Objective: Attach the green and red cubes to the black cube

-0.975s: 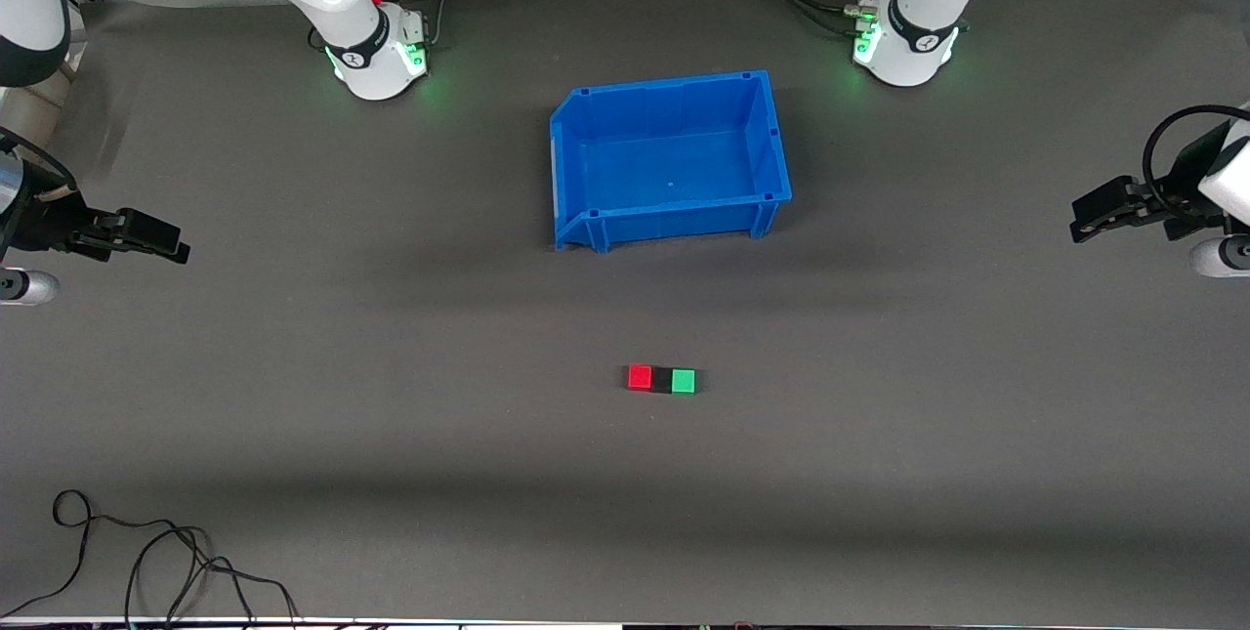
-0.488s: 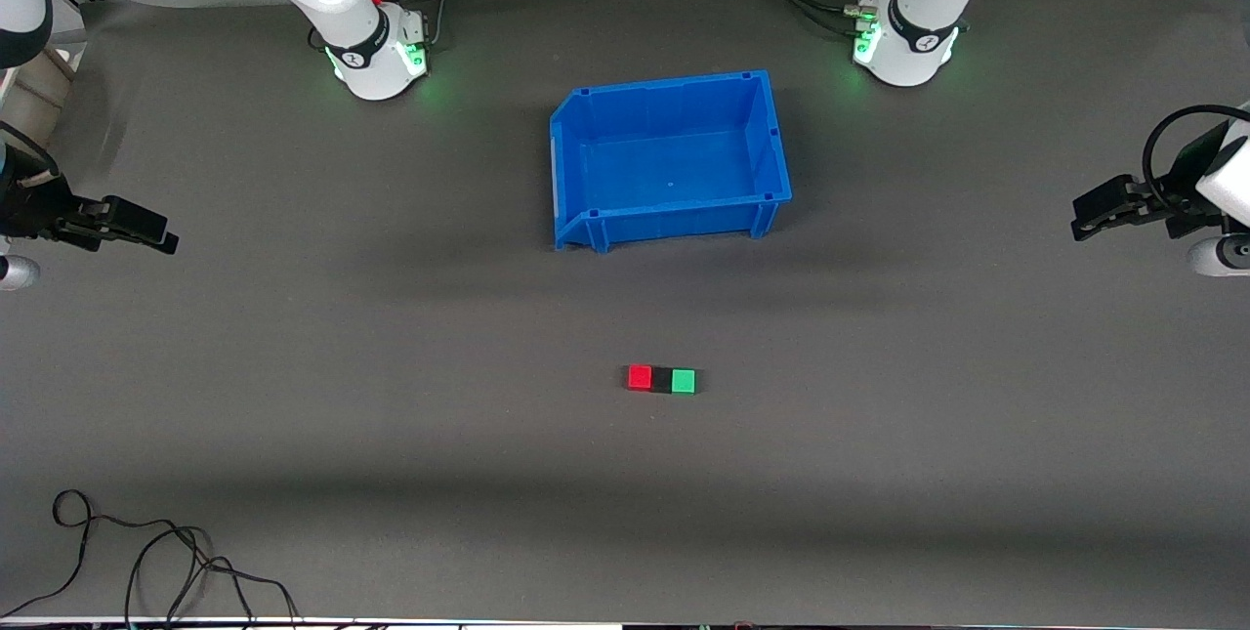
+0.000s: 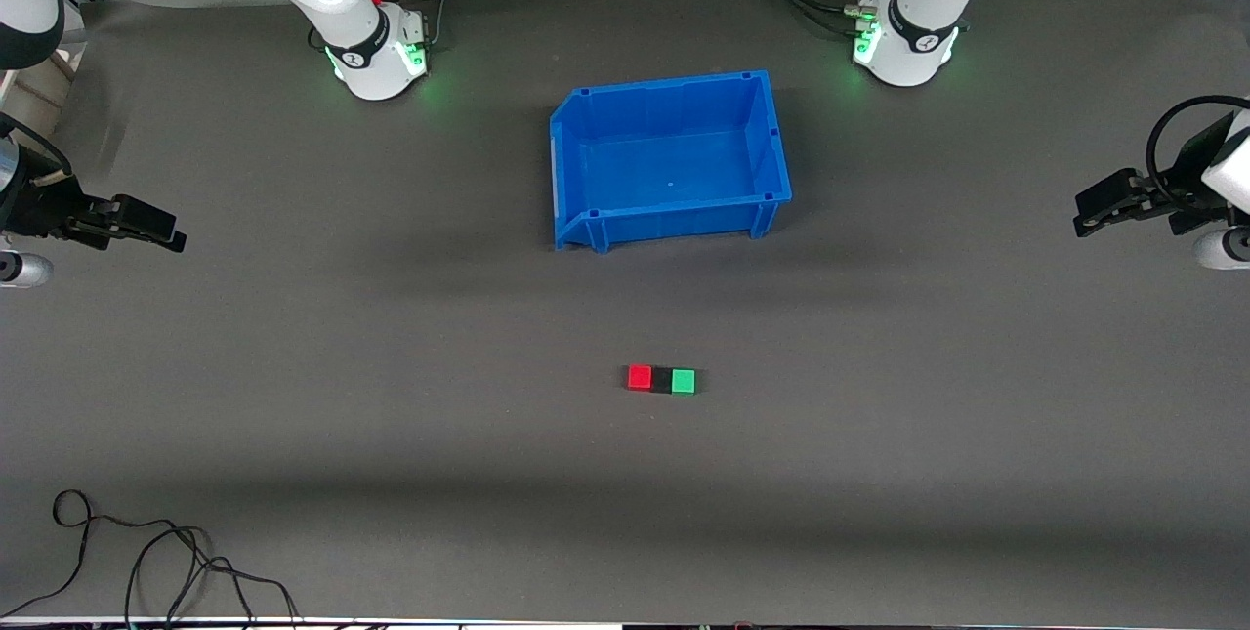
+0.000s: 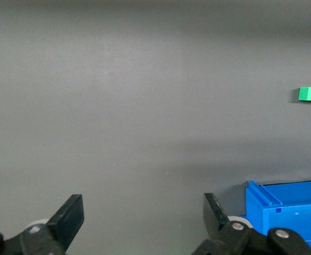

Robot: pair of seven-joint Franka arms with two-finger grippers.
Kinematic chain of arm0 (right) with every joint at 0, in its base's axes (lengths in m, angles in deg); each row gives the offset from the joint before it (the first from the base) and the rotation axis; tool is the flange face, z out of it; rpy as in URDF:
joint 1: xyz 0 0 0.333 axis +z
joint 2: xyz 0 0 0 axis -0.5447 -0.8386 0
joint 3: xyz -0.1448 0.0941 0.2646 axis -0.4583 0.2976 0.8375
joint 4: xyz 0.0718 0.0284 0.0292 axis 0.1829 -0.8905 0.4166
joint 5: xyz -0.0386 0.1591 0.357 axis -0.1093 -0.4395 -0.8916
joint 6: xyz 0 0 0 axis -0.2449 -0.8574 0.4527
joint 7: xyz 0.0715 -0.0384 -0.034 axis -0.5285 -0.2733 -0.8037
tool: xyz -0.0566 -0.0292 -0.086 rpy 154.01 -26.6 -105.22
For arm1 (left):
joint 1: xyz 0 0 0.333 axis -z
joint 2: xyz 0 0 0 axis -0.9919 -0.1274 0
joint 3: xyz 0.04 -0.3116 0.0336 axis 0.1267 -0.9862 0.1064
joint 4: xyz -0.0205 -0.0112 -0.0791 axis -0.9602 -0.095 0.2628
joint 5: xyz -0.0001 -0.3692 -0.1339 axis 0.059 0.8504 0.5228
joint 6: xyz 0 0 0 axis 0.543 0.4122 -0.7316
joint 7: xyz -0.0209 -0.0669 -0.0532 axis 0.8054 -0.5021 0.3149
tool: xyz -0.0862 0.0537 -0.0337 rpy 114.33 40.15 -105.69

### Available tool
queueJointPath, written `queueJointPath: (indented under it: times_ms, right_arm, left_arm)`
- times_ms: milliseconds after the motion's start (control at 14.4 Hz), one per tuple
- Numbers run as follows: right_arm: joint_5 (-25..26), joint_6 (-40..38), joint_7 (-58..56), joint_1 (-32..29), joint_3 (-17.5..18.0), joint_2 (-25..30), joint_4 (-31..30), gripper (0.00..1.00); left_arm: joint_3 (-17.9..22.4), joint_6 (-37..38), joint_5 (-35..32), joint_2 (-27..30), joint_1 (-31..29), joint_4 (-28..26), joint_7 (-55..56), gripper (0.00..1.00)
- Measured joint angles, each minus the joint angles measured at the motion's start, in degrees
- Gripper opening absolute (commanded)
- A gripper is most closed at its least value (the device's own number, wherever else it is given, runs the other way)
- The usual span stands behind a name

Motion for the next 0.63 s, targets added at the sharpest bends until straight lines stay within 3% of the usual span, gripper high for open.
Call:
queueJointPath:
  times_ms: [627]
  right_arm:
    - [0.14, 0.12, 0.00, 0.72, 0.46, 0.05, -0.28, 1.00]
  left_arm:
    - [0.09, 0.47, 0.51, 0.07, -0.05, 0.02, -0.03, 1.00]
